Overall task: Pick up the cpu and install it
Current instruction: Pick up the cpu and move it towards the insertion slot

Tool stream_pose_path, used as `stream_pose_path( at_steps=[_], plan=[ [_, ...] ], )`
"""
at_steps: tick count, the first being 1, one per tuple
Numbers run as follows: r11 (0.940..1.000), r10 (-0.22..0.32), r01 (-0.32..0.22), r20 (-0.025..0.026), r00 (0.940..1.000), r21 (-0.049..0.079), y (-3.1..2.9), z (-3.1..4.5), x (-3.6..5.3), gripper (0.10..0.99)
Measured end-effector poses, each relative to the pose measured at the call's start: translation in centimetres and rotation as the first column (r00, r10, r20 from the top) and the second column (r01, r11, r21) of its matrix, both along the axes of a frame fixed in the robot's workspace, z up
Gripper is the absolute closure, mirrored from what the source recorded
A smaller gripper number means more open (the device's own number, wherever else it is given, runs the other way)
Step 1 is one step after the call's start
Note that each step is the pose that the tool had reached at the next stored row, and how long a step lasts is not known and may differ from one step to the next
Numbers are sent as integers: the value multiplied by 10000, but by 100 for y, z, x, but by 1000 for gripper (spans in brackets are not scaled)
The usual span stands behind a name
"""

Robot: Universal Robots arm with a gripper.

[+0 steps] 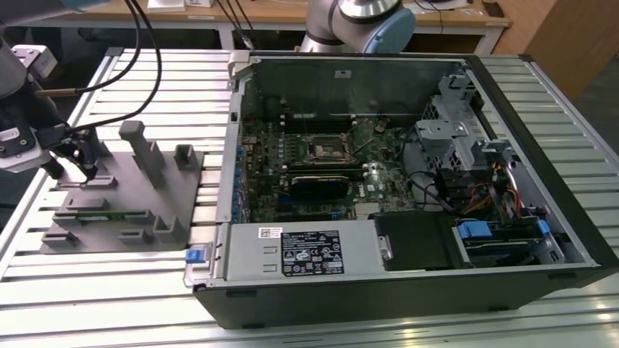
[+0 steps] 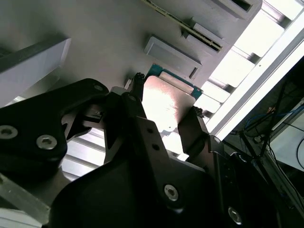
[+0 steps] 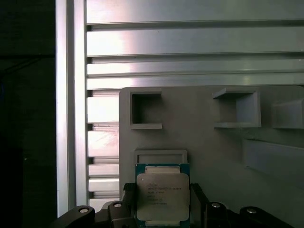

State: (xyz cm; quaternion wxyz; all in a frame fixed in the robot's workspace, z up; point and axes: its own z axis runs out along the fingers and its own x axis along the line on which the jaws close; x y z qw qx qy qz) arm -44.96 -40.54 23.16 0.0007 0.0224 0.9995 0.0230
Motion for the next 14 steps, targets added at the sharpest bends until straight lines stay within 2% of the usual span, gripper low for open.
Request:
stream_pose_path(
  at_steps=[14],
  plan=[
    [10000,0,0,0,10000,1,0,33,0,545]
  ],
)
